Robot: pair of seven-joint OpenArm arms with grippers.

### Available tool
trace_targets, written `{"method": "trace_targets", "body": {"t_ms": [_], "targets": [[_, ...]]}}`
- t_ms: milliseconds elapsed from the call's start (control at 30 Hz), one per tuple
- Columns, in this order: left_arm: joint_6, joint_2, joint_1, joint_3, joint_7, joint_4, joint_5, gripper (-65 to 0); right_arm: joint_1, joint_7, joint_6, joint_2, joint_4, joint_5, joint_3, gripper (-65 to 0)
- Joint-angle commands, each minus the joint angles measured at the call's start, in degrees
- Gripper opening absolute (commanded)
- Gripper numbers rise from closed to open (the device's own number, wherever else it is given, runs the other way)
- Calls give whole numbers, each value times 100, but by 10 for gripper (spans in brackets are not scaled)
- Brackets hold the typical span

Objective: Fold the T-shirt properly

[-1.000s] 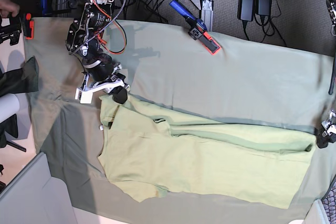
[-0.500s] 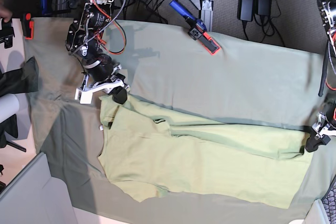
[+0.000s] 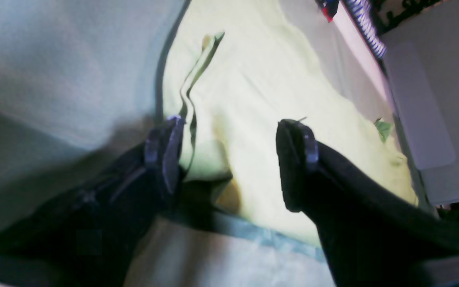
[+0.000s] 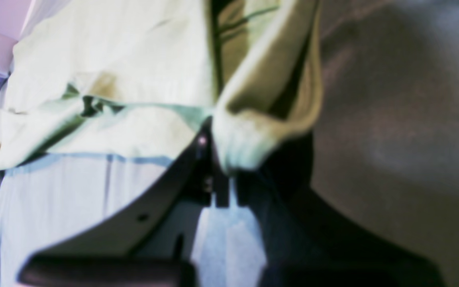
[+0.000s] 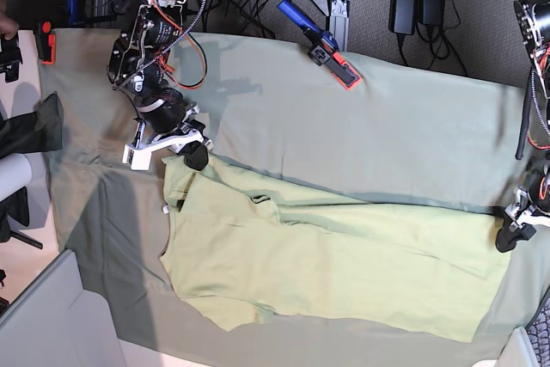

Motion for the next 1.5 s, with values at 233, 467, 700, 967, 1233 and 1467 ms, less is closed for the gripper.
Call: {"method": "trace_targets", "body": {"t_ms": [233, 467, 700, 967, 1233, 1467], "targets": [[-151, 15, -142, 13, -315, 83, 601, -650, 46, -13, 42, 61, 96, 4, 9, -650], [-948, -345, -120, 11, 59, 83, 66, -650, 22, -439, 44, 63, 313, 229, 11, -650], [-948, -841, 166, 28, 509, 83, -595, -650, -291, -739, 44, 275, 1045, 426, 9, -650], [-948, -1333, 844, 28, 791, 133, -1316, -650, -673, -999, 46, 616, 1394, 715, 26, -650], [-948, -1617, 1449, 26, 1067, 413, -1923, -650, -1272, -1058, 48, 870, 1895, 938, 76, -650], [-948, -1631, 2302, 11, 1150, 1464, -2035, -650, -1814, -1075, 52, 876, 2476, 944, 131, -650]]}}
